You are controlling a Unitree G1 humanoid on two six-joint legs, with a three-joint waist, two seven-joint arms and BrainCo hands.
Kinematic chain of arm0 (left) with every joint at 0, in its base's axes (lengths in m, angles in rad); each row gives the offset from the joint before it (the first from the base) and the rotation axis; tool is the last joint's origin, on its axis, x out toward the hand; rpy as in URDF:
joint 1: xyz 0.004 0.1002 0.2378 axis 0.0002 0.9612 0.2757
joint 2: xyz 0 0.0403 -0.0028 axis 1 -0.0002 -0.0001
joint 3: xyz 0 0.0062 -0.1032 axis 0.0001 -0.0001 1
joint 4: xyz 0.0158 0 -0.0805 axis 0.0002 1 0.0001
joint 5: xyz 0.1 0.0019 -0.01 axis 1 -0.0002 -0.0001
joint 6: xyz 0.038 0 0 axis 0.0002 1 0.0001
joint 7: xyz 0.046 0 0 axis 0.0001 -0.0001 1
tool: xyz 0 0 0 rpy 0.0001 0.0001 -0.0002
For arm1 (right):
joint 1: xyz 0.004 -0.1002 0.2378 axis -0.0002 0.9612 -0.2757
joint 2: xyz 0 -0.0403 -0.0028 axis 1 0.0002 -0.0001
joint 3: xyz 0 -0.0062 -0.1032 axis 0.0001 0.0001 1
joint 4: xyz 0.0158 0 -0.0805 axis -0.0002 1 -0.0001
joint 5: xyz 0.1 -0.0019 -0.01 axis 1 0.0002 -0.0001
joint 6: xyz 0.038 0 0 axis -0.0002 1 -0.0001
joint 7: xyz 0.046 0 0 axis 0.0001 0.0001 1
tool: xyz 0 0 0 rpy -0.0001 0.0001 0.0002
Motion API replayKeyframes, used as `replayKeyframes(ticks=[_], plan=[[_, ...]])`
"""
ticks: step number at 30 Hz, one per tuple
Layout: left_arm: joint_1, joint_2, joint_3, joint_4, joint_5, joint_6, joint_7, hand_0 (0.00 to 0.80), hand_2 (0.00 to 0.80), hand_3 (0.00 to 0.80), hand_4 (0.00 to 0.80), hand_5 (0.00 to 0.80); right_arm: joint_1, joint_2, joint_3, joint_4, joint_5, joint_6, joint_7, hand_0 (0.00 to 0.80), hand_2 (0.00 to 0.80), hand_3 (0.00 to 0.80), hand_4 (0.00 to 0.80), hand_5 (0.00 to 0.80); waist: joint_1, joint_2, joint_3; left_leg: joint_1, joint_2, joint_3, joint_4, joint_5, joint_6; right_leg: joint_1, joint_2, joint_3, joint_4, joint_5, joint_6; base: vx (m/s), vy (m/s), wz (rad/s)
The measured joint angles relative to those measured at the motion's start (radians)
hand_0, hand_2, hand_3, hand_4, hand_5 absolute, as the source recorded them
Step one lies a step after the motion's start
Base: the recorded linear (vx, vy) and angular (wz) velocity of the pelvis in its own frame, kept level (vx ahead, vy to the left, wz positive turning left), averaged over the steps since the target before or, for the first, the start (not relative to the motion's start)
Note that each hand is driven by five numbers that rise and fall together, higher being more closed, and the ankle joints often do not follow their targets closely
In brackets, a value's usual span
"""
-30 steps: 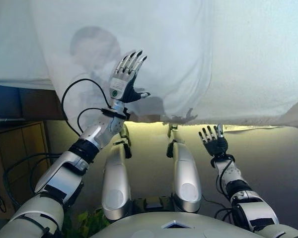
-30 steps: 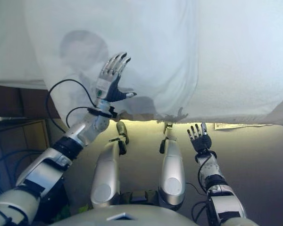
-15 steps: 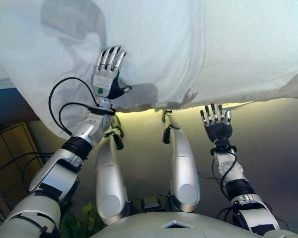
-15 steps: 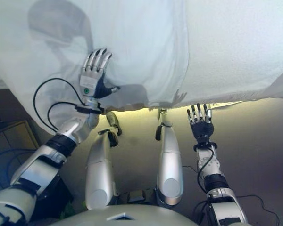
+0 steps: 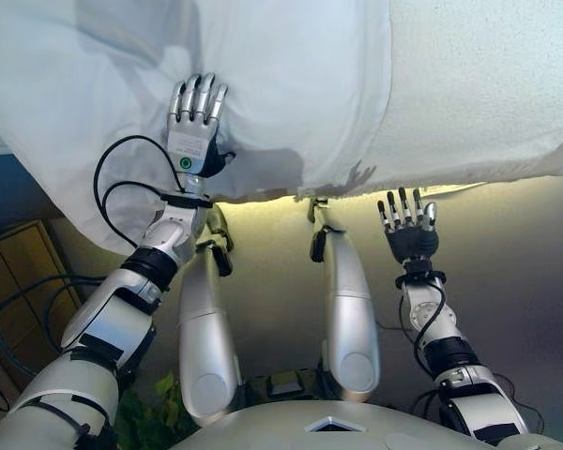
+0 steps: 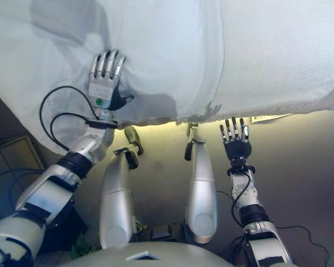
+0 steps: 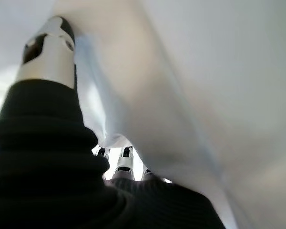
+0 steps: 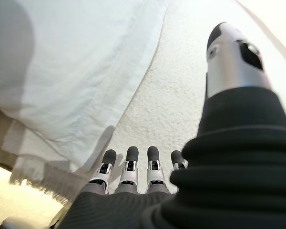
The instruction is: Make the bed neatly
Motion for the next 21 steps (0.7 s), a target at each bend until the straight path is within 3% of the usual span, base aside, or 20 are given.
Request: replayKeyframes(ticks=[3, 4, 5, 21], plan=[[-0.01, -0.003, 0.0, 0.0, 0.0, 0.015, -0.001, 0.0, 0.0, 0.0, 0.0, 0.0, -0.009, 0.0, 0.005, -0.017, 0.0, -0.013, -0.017, 0.0, 0.0, 0.0, 0.0, 0.0, 0.002, 0.001, 0.0, -0.023, 0.001, -0.002, 0.015, -0.001, -0.001, -0.028, -0.001, 0.003, 0.023, -0.006, -0.004, 0.0, 0.0, 0.0], [-0.013, -0.003, 0.0, 0.0, 0.0, 0.018, -0.003, 0.449, 0.449, 0.449, 0.449, 0.449, -0.012, 0.0, 0.006, -0.019, -0.001, -0.014, -0.023, 0.0, 0.0, 0.0, 0.0, 0.0, 0.001, 0.001, 0.0, -0.027, 0.001, -0.003, 0.017, -0.001, -0.001, -0.033, -0.001, 0.005, 0.026, -0.006, -0.004, 0.0, 0.0, 0.0], [-0.016, -0.004, 0.001, -0.001, 0.0, 0.021, -0.004, 0.8, 0.8, 0.8, 0.8, 0.8, -0.014, 0.0, 0.006, -0.024, -0.001, -0.015, -0.027, 0.0, 0.0, 0.0, 0.0, 0.0, 0.002, 0.001, 0.0, -0.031, -0.001, -0.003, 0.018, -0.001, -0.001, -0.039, -0.001, 0.008, 0.027, -0.006, -0.004, 0.0, 0.0, 0.0], [-0.019, -0.02, 0.022, -0.003, -0.045, 0.009, -0.039, 0.8, 0.8, 0.8, 0.8, 0.8, -0.008, 0.0, 0.026, -0.049, 0.0, -0.037, -0.01, 0.0, 0.0, 0.0, 0.0, 0.0, 0.004, 0.013, 0.0, 0.04, -0.012, -0.009, -0.003, 0.002, -0.007, 0.026, -0.008, 0.008, 0.029, -0.008, -0.005, 0.0, 0.0, 0.0]])
